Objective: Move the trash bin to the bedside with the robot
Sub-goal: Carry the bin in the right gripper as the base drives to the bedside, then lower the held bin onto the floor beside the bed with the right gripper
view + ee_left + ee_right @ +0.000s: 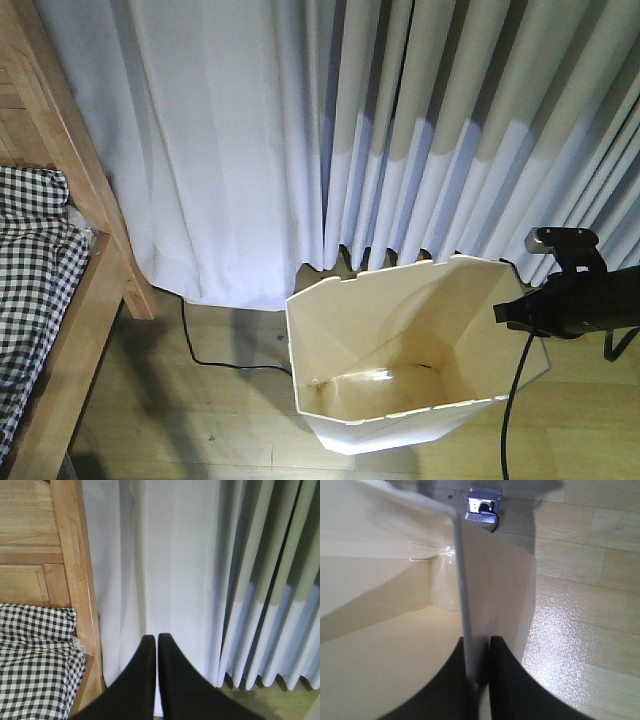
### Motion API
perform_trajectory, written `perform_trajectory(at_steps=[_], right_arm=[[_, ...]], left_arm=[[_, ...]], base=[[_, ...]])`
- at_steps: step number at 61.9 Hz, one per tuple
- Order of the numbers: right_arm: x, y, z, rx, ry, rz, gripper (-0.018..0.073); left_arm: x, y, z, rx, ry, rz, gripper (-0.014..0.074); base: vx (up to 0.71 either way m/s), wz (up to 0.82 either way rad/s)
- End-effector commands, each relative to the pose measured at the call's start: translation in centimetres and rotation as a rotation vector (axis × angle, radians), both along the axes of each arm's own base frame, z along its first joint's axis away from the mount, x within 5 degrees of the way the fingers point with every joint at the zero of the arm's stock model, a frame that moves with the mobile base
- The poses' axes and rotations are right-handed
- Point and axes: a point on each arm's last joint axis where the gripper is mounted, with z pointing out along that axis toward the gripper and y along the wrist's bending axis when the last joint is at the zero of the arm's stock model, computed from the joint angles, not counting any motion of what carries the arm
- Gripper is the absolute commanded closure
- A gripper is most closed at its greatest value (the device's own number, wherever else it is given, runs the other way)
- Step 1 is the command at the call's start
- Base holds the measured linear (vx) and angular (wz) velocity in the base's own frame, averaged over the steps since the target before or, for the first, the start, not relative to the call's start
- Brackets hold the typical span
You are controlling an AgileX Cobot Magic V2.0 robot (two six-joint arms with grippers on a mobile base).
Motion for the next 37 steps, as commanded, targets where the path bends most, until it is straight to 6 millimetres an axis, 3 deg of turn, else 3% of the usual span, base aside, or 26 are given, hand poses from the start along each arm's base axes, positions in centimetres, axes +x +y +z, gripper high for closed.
perform_trajectory(at_steps=[1, 19, 27, 37], right_arm=[[0.8, 1.0, 2.6, 0.144, -0.077, -0.020, 0.0565], [1.0, 1.0, 2.6, 0.174, -0.073, -0.079, 0.0565], [2.6, 0.1, 1.3, 0.184, -0.059, -0.248, 0.0565], [5.4, -0.2, -1.2, 0.222, -0.031, -0.235, 0.0565]], left_arm=[[0.1, 0.0, -0.3, -0.014, -0.053, -0.004, 0.0602], [0.1, 0.0, -0.3, -0.014, -0.053, -0.004, 0.0602], [0.1, 0.0, -0.3, -0.014, -0.053, -0.004, 0.0602], [0.1, 0.0, -0.3, -0.014, -0.053, -0.004, 0.0602]], base=[[0.00, 0.00], [0.00, 0.00], [0.00, 0.00], [0.00, 0.00]])
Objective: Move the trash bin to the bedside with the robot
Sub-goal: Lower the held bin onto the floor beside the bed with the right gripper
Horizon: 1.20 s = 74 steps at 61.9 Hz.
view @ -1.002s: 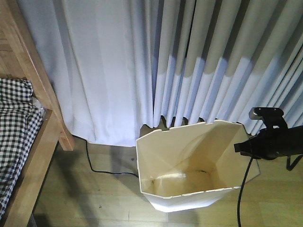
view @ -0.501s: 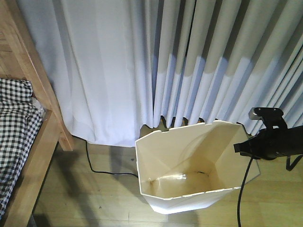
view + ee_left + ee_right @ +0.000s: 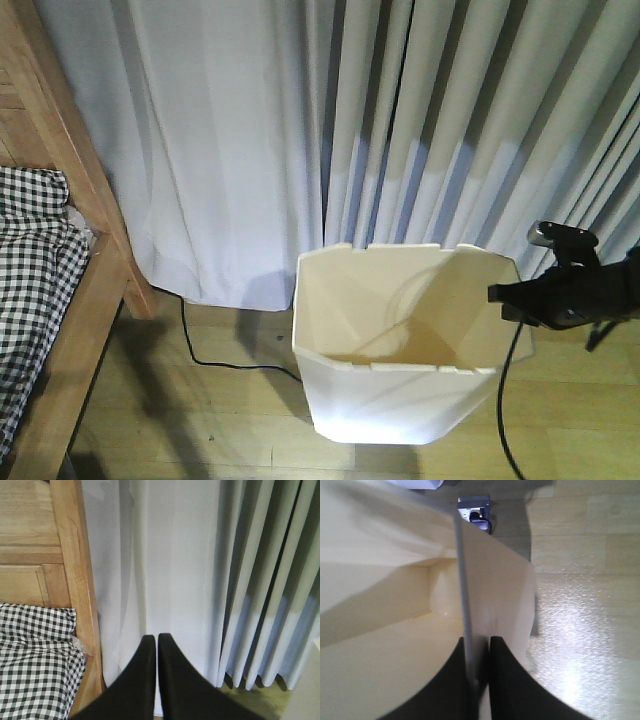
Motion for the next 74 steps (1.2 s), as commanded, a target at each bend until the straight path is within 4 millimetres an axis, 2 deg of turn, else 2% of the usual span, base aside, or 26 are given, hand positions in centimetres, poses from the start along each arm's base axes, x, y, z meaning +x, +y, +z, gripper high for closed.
perform_trajectory(at_steps=[1, 24, 42, 54, 60, 67, 74], right_arm=[[3.2, 0.4, 1.1, 0.160, -0.085, -0.051, 0.0565], [8.0, -0.6, -5.2, 0.144, -0.051, -0.011, 0.0565], [8.9, -0.7, -11.6, 0.173, 0.024, -0.051, 0.0565], [9.3, -0.4, -15.0, 0.232, 0.045, -0.054, 0.0565], [9.8, 0.0, -16.3, 0.294, 0.034, -0.032, 0.0565], [10.5, 0.7, -16.9, 0.375, -0.006, 0.026, 0.0565], [11.0, 0.6, -17.5, 0.374, -0.023, 0.028, 0.0565]], left_arm=[[0.1, 0.0, -0.3, -0.014, -0.053, -0.004, 0.0602], [0.1, 0.0, -0.3, -0.014, -0.053, -0.004, 0.0602], [0.1, 0.0, -0.3, -0.014, -0.053, -0.004, 0.0602], [0.1, 0.0, -0.3, -0.014, -0.053, -0.004, 0.0602], [0.1, 0.0, -0.3, -0.014, -0.053, -0.004, 0.0602], [0.1, 0.0, -0.3, -0.014, -0.053, -0.004, 0.0602], [0.1, 0.0, -0.3, -0.014, -0.053, -0.004, 0.0602]], base=[[0.00, 0.00], [0.00, 0.00], [0.00, 0.00], [0.00, 0.00], [0.00, 0.00], [0.00, 0.00], [0.00, 0.00]])
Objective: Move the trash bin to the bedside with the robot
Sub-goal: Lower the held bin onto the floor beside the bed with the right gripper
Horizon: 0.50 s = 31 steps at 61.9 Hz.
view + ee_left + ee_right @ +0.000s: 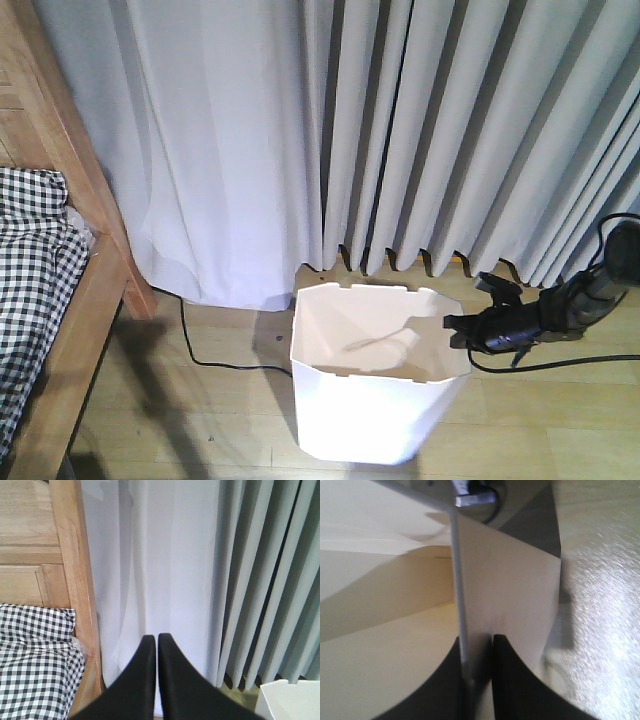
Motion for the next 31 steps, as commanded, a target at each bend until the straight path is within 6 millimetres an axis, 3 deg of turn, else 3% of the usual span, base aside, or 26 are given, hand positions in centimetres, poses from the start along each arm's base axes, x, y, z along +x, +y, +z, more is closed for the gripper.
perform_trajectory(at_steps=[1, 19, 31], right_arm=[[3.4, 1.0, 4.1, 0.216, -0.150, -0.007, 0.0565], [4.2, 0.6, 0.8, 0.179, -0.158, -0.027, 0.0561], [3.6, 0.7, -1.6, 0.170, -0.138, 0.026, 0.0542]], left_arm=[[0.1, 0.0, -0.3, -0.014, -0.053, -0.004, 0.0602], [0.1, 0.0, -0.3, -0.014, -0.053, -0.004, 0.0602], [0.1, 0.0, -0.3, -0.014, -0.053, -0.004, 0.0602]], base=[[0.00, 0.00], [0.00, 0.00], [0.00, 0.00]])
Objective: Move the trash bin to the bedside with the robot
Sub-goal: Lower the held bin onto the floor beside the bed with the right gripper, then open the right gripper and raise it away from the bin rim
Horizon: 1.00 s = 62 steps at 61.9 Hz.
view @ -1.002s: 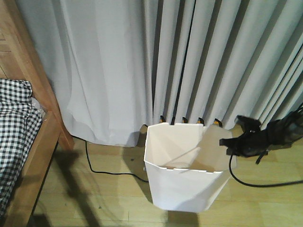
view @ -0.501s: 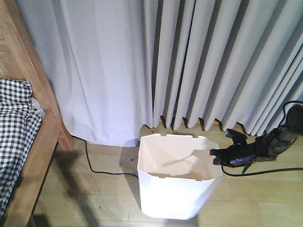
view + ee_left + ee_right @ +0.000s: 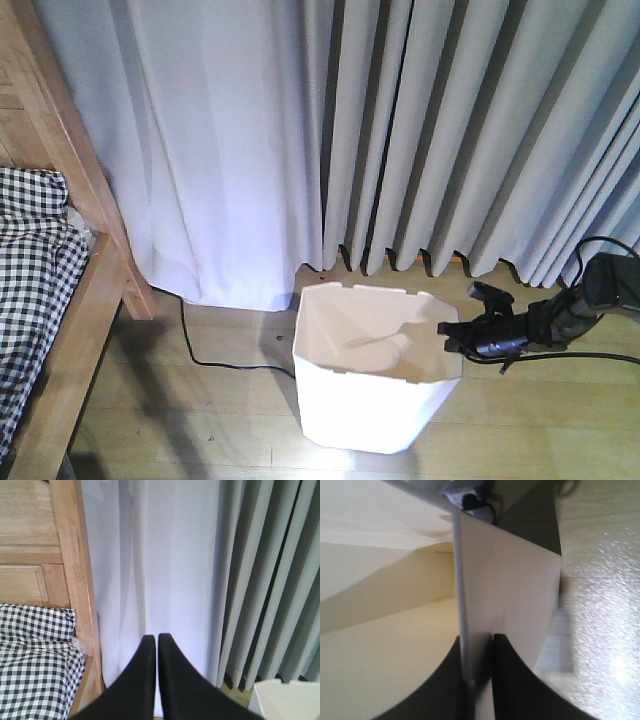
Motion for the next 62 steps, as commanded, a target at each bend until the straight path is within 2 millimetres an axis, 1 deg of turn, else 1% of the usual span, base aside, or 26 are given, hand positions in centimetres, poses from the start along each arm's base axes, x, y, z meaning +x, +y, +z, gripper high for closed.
perform_trajectory(at_steps=[1, 10, 16, 21, 29, 38, 47, 56, 62], right_arm=[[2.7, 1.0, 3.4, 0.176, -0.113, 0.052, 0.0540], [1.8, 1.1, 2.3, 0.180, -0.080, 0.058, 0.0501], [1.5, 1.2, 1.9, 0.181, -0.062, 0.052, 0.0447], [1.4, 1.2, 1.8, 0.183, -0.057, 0.047, 0.0379], [1.2, 1.1, 1.8, 0.183, -0.041, 0.062, 0.0241], [1.0, 1.1, 2.0, 0.161, -0.025, 0.127, 0.0144], [1.5, 0.5, 2.9, 0.113, -0.001, 0.141, 0.0130], [1.9, -1.4, 4.0, 0.082, 0.048, 0.072, 0.0137], [2.1, -2.7, 5.3, 0.062, 0.073, 0.055, 0.0144]], left_arm=[[0.1, 0.0, -0.3, -0.014, -0.053, -0.004, 0.0602], [0.1, 0.0, -0.3, -0.014, -0.053, -0.004, 0.0602], [0.1, 0.0, -0.3, -0.014, -0.053, -0.004, 0.0602], [0.1, 0.0, -0.3, -0.014, -0.053, -0.004, 0.0602], [0.1, 0.0, -0.3, -0.014, -0.053, -0.004, 0.0602], [0.1, 0.0, -0.3, -0.014, -0.053, -0.004, 0.0602], [0.1, 0.0, -0.3, -0.014, -0.053, -0.004, 0.0602], [0.1, 0.0, -0.3, -0.014, -0.053, -0.004, 0.0602], [0.1, 0.0, -0.3, -0.014, -0.053, -0.004, 0.0602]], base=[[0.00, 0.00], [0.00, 0.00], [0.00, 0.00], [0.00, 0.00], [0.00, 0.00], [0.00, 0.00], [0.00, 0.00], [0.00, 0.00], [0.00, 0.00]])
